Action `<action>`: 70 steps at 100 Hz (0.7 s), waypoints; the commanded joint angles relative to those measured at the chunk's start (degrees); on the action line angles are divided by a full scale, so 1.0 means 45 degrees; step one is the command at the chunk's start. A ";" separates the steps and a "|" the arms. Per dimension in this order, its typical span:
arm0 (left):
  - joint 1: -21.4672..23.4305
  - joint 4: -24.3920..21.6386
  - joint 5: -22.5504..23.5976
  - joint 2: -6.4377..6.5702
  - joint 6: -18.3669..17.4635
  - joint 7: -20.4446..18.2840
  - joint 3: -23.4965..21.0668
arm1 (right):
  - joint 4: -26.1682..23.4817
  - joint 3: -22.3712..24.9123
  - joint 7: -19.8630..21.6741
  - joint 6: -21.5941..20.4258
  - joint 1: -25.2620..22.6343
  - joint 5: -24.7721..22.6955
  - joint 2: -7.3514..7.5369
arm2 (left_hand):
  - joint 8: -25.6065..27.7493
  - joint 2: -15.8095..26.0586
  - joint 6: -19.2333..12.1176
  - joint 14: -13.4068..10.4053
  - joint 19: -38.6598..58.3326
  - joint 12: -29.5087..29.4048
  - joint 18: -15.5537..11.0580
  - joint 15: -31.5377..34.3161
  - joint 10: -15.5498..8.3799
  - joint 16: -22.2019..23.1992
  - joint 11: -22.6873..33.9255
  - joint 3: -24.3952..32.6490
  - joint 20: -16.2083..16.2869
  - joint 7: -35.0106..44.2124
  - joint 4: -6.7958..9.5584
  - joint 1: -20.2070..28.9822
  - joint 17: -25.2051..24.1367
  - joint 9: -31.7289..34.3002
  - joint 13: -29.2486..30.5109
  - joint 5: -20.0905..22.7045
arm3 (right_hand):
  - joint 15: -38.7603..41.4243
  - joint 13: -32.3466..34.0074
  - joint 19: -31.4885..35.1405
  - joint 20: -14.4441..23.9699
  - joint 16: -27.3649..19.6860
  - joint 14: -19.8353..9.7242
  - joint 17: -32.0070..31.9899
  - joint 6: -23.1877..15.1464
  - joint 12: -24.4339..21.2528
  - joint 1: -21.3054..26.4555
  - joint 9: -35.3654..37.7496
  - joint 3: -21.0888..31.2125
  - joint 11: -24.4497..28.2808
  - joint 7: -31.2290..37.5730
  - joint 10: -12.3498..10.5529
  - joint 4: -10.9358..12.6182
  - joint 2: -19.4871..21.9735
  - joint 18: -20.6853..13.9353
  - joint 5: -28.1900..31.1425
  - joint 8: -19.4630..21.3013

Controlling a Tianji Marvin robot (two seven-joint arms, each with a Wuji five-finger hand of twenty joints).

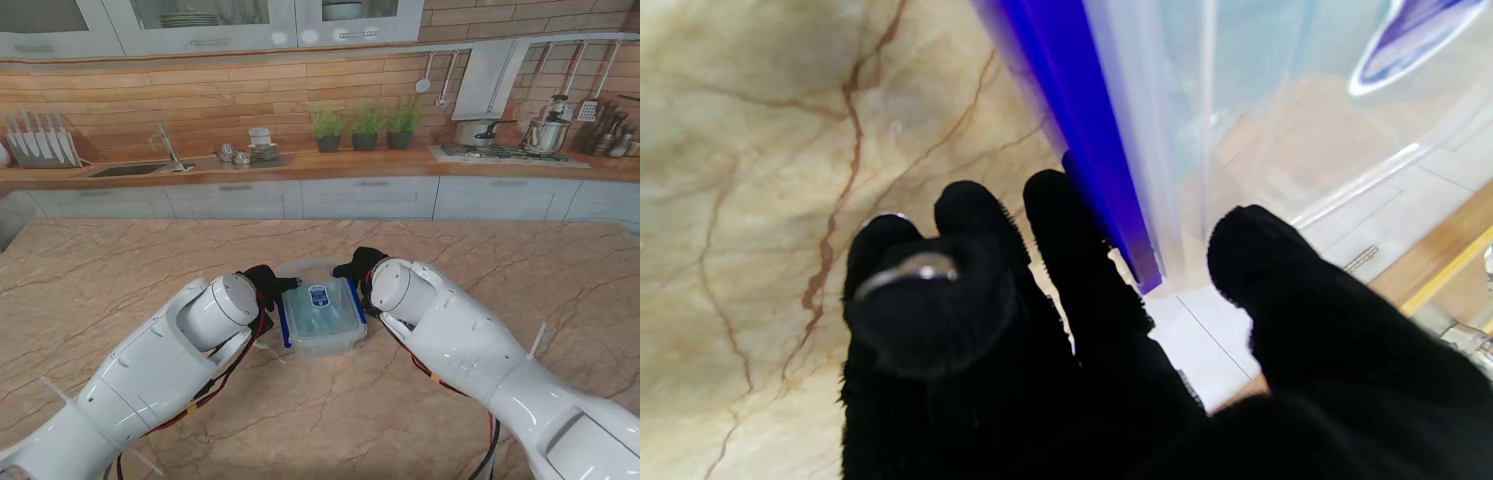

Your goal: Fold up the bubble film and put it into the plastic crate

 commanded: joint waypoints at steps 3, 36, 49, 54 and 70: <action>0.0107 -0.0203 0.0056 -0.0218 0.0101 0.0249 -0.0228 | 0.0064 0.0149 -0.0196 0.0099 -0.0129 0.0131 -0.0283 | -0.0118 0.0556 -0.1608 0.0450 -0.0064 -0.0222 -0.0181 -0.0157 -0.0125 -0.0190 -0.0314 -0.0273 0.0002 -0.0515 0.0236 -0.0009 -0.0192 -0.0450 -0.0344 -0.0506 | -0.0222 -0.0168 -0.0014 -0.0047 -0.0304 0.0557 -0.0254 -0.1956 -0.0135 0.0097 0.0017 -0.0127 0.0062 -0.0698 -0.0140 0.0585 0.0566 0.0348 -0.0352 0.0452; 0.0170 -0.0015 0.0008 -0.0246 0.0583 0.0375 -0.0610 | 0.0003 0.0627 -0.0921 0.0427 -0.0426 0.0373 -0.0468 | -0.0436 0.0752 -0.1634 0.0360 -0.0422 -0.0492 -0.0327 -0.0420 -0.0080 -0.0270 -0.0642 -0.0522 -0.0102 -0.1294 0.0250 0.0022 -0.0714 -0.1069 -0.0902 -0.1157 | -0.1208 -0.0186 0.0033 -0.0078 -0.0828 0.0792 -0.0160 -0.1883 -0.0107 -0.0421 -0.0332 -0.0840 -0.0044 -0.2162 -0.0044 0.0886 0.1125 0.0365 -0.0212 0.2215; 0.0262 0.0127 -0.0137 -0.0372 0.0836 0.0641 -0.0776 | -0.0091 0.0723 -0.1003 0.0559 -0.0519 0.0356 -0.0457 | -0.0635 0.0842 -0.1242 0.0296 0.0248 -0.0712 -0.0277 -0.0295 0.0049 -0.0437 -0.0601 -0.0573 0.0098 -0.1686 0.0238 -0.0170 0.0262 -0.0652 -0.0088 -0.1769 | -0.1300 -0.0191 0.0033 -0.0102 -0.0867 0.0829 -0.0174 -0.1874 -0.0108 -0.0446 -0.0353 -0.0948 -0.0055 -0.2184 -0.0026 0.0916 0.1172 0.0378 -0.0202 0.2262; 0.0384 0.0192 -0.0227 -0.0522 0.0899 0.1043 -0.0937 | -0.0109 0.0755 -0.1045 0.0589 -0.0547 0.0345 -0.0458 | -0.0726 0.0896 -0.1015 0.0359 0.0716 -0.0953 -0.0153 -0.0213 0.0120 -0.0697 -0.0599 -0.0552 0.0223 -0.1775 0.0213 -0.0137 0.0918 -0.0215 0.0497 -0.1862 | -0.1332 -0.0184 0.0028 -0.0113 -0.0880 0.0848 -0.0189 -0.1874 -0.0108 -0.0449 -0.0364 -0.0999 -0.0059 -0.2195 -0.0023 0.0928 0.1178 0.0379 -0.0208 0.2280; 0.0735 0.0251 -0.0913 -0.0934 0.1425 0.1862 -0.1462 | -0.0081 0.0833 -0.1181 0.0664 -0.0586 0.0391 -0.0503 | -0.1012 0.1034 -0.0410 0.0396 0.0839 -0.1457 0.0086 -0.0450 0.0204 -0.1229 -0.0985 -0.0628 0.0217 -0.2291 0.0151 -0.0274 0.1146 -0.0223 0.0525 -0.2324 | -0.1504 -0.0208 -0.0025 -0.0148 -0.0946 0.0982 -0.0343 -0.1844 -0.0116 -0.0460 -0.0452 -0.1142 -0.0102 -0.2260 0.0012 0.0968 0.1215 0.0409 -0.0258 0.2321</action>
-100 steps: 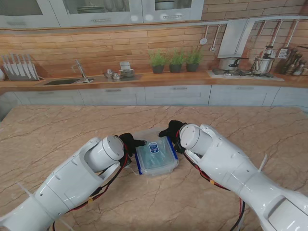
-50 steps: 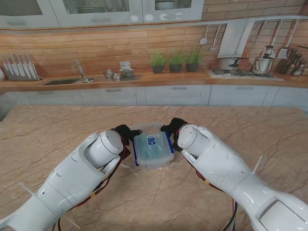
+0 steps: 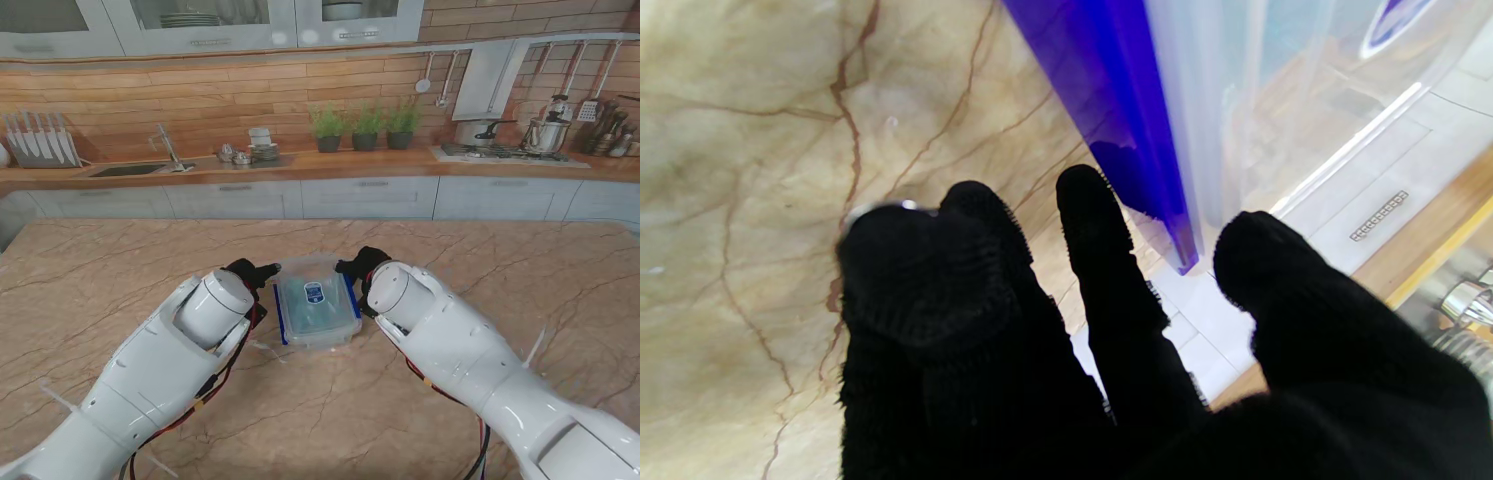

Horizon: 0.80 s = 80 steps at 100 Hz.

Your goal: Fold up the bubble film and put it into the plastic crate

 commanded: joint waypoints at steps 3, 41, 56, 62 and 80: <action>0.0191 0.0067 -0.0003 -0.0162 0.0398 -0.0404 0.0073 | -0.0057 0.0026 -0.0034 0.0069 -0.0068 0.0030 -0.0095 | -0.0259 0.0516 0.0378 0.0349 0.0522 -0.0239 0.0208 -0.0097 0.0310 -0.0320 -0.0397 -0.0298 0.0200 -0.0560 0.0138 -0.0250 0.0267 0.0178 0.0077 -0.0365 | -0.0120 -0.0056 0.0090 -0.0151 -0.0140 0.0470 -0.0219 -0.0317 -0.0097 -0.0399 -0.0181 -0.0213 -0.0010 -0.0175 0.0136 0.0415 0.0615 0.0289 -0.0154 0.0176; -0.0006 0.0650 -0.2527 -0.0648 0.1661 -0.0827 -0.0431 | -0.0106 0.0065 0.0038 0.0043 -0.0079 0.0091 -0.0068 | -0.1312 0.0951 0.0924 0.0446 -0.1719 -0.0627 0.0455 -0.1584 0.1233 -0.0934 -0.1296 -0.0336 -0.0556 -0.2642 0.0174 -0.0420 -0.1926 -0.2299 -0.2212 -0.2223 | -0.0350 -0.0058 0.0042 -0.0167 -0.0221 0.0552 -0.0332 -0.0345 -0.0095 -0.0457 -0.0307 -0.0504 -0.0062 -0.0283 0.0159 0.0492 0.0710 0.0319 -0.0215 0.0244; -0.0137 0.1093 -0.3826 -0.0997 0.1819 -0.0720 -0.0749 | -0.0113 0.0118 0.0028 -0.0048 -0.0090 0.0136 -0.0065 | -0.2079 0.1147 0.0944 0.0368 -0.2062 -0.0793 0.0347 -0.1958 0.1253 -0.1097 -0.1584 -0.0368 -0.0702 -0.3987 0.0188 -0.0510 -0.2537 -0.2959 -0.2803 -0.2557 | -0.0385 -0.0075 0.0027 -0.0168 -0.0228 0.0570 -0.0361 -0.0334 -0.0094 -0.0464 -0.0344 -0.0599 -0.0078 -0.0320 0.0162 0.0512 0.0745 0.0325 -0.0247 0.0260; -0.0185 0.1230 -0.4193 -0.1095 0.1771 -0.0666 -0.0786 | -0.0115 0.0140 0.0014 -0.0063 -0.0092 0.0163 -0.0070 | -0.2414 0.1222 0.0910 0.0302 -0.2195 -0.0867 0.0281 -0.2112 0.1251 -0.1177 -0.1706 -0.0386 -0.0787 -0.4576 0.0188 -0.0589 -0.2681 -0.3179 -0.2987 -0.2549 | -0.0397 -0.0079 0.0025 -0.0165 -0.0226 0.0573 -0.0361 -0.0348 -0.0090 -0.0456 -0.0344 -0.0657 -0.0076 -0.0332 0.0164 0.0530 0.0760 0.0326 -0.0242 0.0276; -0.0470 0.1879 -0.5670 -0.1376 0.1697 -0.0759 -0.1037 | -0.0130 0.0181 -0.0006 -0.0049 -0.0099 0.0221 -0.0082 | -0.2537 0.1416 -0.0115 0.0128 -0.3232 -0.1242 0.0079 -0.3029 0.1013 -0.1606 -0.2456 -0.0410 -0.1361 -0.4851 0.0213 -0.0914 -0.3819 -0.5167 -0.4527 -0.3935 | -0.0419 -0.0101 0.0011 -0.0161 -0.0222 0.0593 -0.0388 -0.0394 -0.0086 -0.0448 -0.0367 -0.0764 -0.0085 -0.0328 0.0184 0.0562 0.0808 0.0330 -0.0230 0.0316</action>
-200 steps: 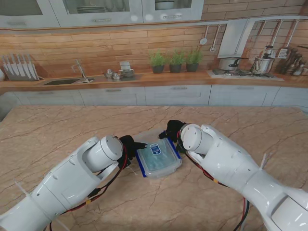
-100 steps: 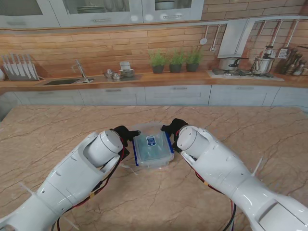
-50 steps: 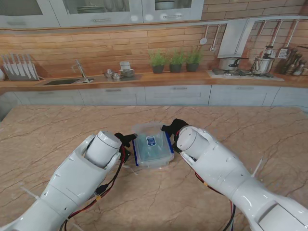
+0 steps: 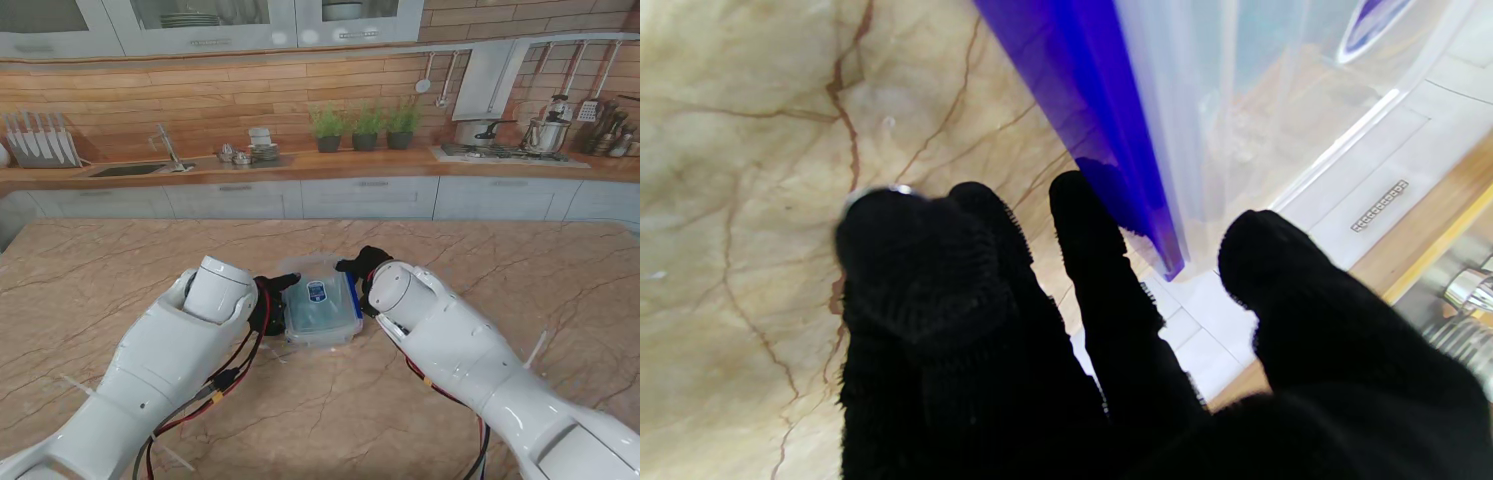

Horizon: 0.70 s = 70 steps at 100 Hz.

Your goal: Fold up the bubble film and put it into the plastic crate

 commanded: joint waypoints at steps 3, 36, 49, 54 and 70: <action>0.0149 0.0619 -0.0896 -0.0426 0.0031 -0.0020 -0.0258 | -0.0115 0.0010 0.0017 -0.0027 -0.0045 0.0043 -0.0071 | 0.0172 0.0479 -0.1468 -0.0071 -0.0393 -0.1196 -0.0037 -0.2284 0.0560 -0.1202 -0.2298 -0.0274 -0.0399 0.0350 0.0223 -0.0265 -0.0487 -0.2065 -0.1650 -0.0543 | -0.0046 0.0034 0.0046 -0.0160 -0.0183 0.0434 -0.0219 -0.0953 -0.0083 -0.0422 -0.0183 -0.0317 -0.0066 -0.0035 0.0179 0.0490 0.0795 0.0316 -0.0042 0.0166; 0.0398 0.0966 -0.3596 -0.1228 -0.1407 0.2573 -0.1101 | 0.0013 -0.0018 0.0013 0.0060 0.0086 0.0095 -0.0124 | 0.0266 -0.0033 -0.2339 -0.0643 -0.1092 -0.1261 -0.0707 -0.2380 -0.0434 -0.1251 -0.2193 -0.0157 -0.1120 0.0677 0.0372 0.0094 -0.1661 -0.3885 -0.2540 -0.1514 | -0.0068 0.0007 0.0026 -0.0152 -0.0175 0.0446 -0.0265 -0.0936 -0.0078 -0.0420 -0.0210 -0.0458 -0.0074 -0.0076 0.0174 0.0534 0.0840 0.0308 -0.0093 0.0188; 0.0553 0.0799 -0.4175 -0.1318 -0.1770 0.3296 -0.1339 | 0.0114 -0.0054 0.0013 0.0062 0.0165 0.0106 -0.0154 | 0.0447 -0.0707 -0.2250 -0.1056 -0.0574 -0.1015 -0.1221 -0.1686 -0.0673 -0.0583 -0.1731 0.0006 -0.0973 0.0850 0.0515 0.0574 -0.1565 -0.3521 -0.1946 -0.1526 | -0.0083 -0.0020 0.0019 -0.0148 -0.0172 0.0462 -0.0278 -0.0924 -0.0077 -0.0404 -0.0218 -0.0492 -0.0078 -0.0082 0.0179 0.0555 0.0861 0.0305 -0.0091 0.0197; 0.0593 0.0749 -0.4228 -0.1407 -0.1876 0.3768 -0.1395 | 0.0148 -0.0065 0.0012 0.0062 0.0191 0.0117 -0.0166 | 0.0545 -0.1065 -0.2121 -0.1102 0.0053 -0.0859 -0.1454 -0.0859 -0.0685 0.0107 -0.1476 0.0152 -0.0684 0.0990 0.0601 0.0814 -0.1458 -0.3255 -0.1582 -0.1531 | -0.0095 -0.0048 0.0008 -0.0147 -0.0170 0.0493 -0.0307 -0.0918 -0.0078 -0.0393 -0.0240 -0.0508 -0.0086 -0.0094 0.0192 0.0562 0.0861 0.0301 -0.0111 0.0198; 0.0629 0.0662 -0.3958 -0.1503 -0.1827 0.4231 -0.1521 | 0.0218 -0.0111 0.0077 0.0058 0.0258 0.0137 -0.0173 | 0.0142 -0.1441 -0.1620 -0.1398 0.0957 -0.0486 -0.2110 0.1591 -0.0681 0.2677 -0.0849 0.0615 -0.0073 0.0605 0.0584 0.1015 -0.1190 -0.3192 -0.1418 -0.1524 | -0.0103 -0.0091 -0.0026 -0.0142 -0.0156 0.0530 -0.0391 -0.0920 -0.0078 -0.0389 -0.0280 -0.0550 -0.0098 -0.0109 0.0189 0.0583 0.0899 0.0299 -0.0121 0.0205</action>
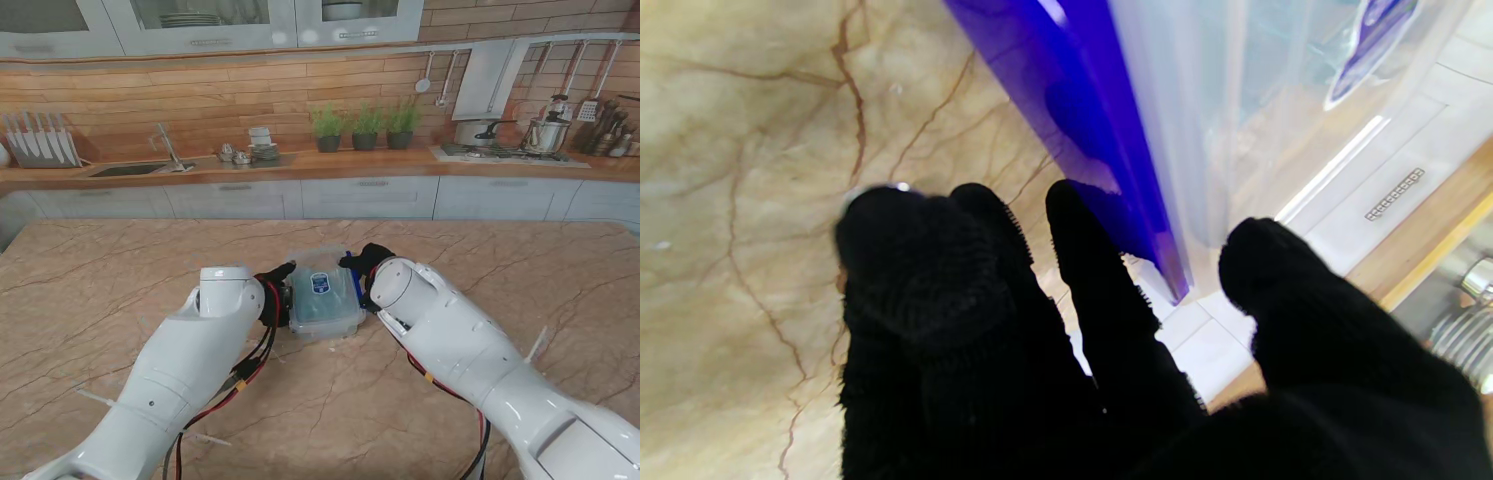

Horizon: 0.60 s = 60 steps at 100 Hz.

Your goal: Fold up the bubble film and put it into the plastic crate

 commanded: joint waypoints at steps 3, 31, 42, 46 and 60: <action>0.0130 -0.0029 0.0433 -0.0050 0.0211 -0.0511 -0.0013 | -0.0071 -0.0058 0.0111 -0.0023 0.0016 0.0053 -0.0156 | -0.0328 -0.0542 0.0102 -0.0486 0.1449 -0.0459 -0.1172 0.1057 0.0395 0.1218 -0.1030 0.0234 0.0639 0.0031 0.0422 0.0308 0.0528 -0.0564 0.0155 -0.0108 | -0.0057 0.0025 -0.0020 -0.0138 -0.0150 0.0433 -0.0239 -0.1135 -0.0077 -0.0389 -0.0100 -0.0240 -0.0083 0.0225 0.0188 0.0597 0.0384 0.0302 0.0226 0.0143; 0.0150 -0.0164 0.1423 -0.0006 0.0760 -0.0749 -0.0097 | -0.0122 -0.0051 0.0179 0.0109 0.0003 0.0054 -0.0133 | -0.0212 -0.1715 0.0682 -0.0710 0.1794 0.3939 -0.0956 0.2642 0.0108 0.3497 0.2696 0.1698 0.2616 0.0317 0.0345 0.0229 0.0998 0.1326 0.1112 -0.0023 | -0.0064 -0.0110 -0.0101 -0.0122 -0.0103 0.0492 -0.0388 -0.1145 -0.0073 -0.0356 -0.0175 -0.0334 -0.0102 0.0177 0.0194 0.0624 0.0449 0.0297 0.0175 0.0147; 0.0141 -0.0166 0.1686 0.0088 0.0920 -0.1123 -0.0083 | -0.0188 -0.0031 0.0195 0.0176 -0.0031 0.0044 -0.0114 | -0.0286 -0.2087 0.0771 -0.0812 0.1648 0.6126 -0.0880 0.2644 -0.0222 0.3564 0.3856 0.2279 0.2340 0.0181 0.0252 0.0015 0.0934 0.1528 0.1086 -0.0054 | -0.0058 -0.0160 -0.0144 -0.0114 -0.0079 0.0521 -0.0463 -0.1135 -0.0070 -0.0344 -0.0193 -0.0375 -0.0103 0.0160 0.0204 0.0633 0.0478 0.0296 0.0153 0.0149; 0.0138 -0.0160 0.1742 0.0102 0.0953 -0.1184 -0.0078 | -0.0218 -0.0023 0.0205 0.0206 -0.0046 0.0039 -0.0104 | -0.0334 -0.2162 0.0732 -0.0904 0.1528 0.6355 -0.0955 0.2549 -0.0346 0.3527 0.3979 0.2351 0.2242 0.0082 0.0244 -0.0013 0.0807 0.1386 0.0949 -0.0118 | -0.0057 -0.0178 -0.0151 -0.0110 -0.0072 0.0532 -0.0471 -0.1136 -0.0069 -0.0333 -0.0194 -0.0385 -0.0103 0.0157 0.0203 0.0637 0.0474 0.0298 0.0152 0.0151; 0.0137 -0.0133 0.1869 0.0085 0.1026 -0.1157 -0.0104 | -0.0321 0.0006 0.0221 0.0316 -0.0096 0.0015 -0.0078 | -0.0552 -0.2676 0.0696 -0.0906 0.1455 0.7240 -0.0890 0.2339 -0.0582 0.3354 0.4488 0.3171 0.1796 -0.0330 0.0195 -0.0249 0.0692 0.1506 0.0837 -0.0022 | -0.0053 -0.0226 -0.0190 -0.0094 -0.0044 0.0543 -0.0526 -0.1134 -0.0064 -0.0317 -0.0220 -0.0440 -0.0101 0.0144 0.0206 0.0648 0.0510 0.0291 0.0142 0.0157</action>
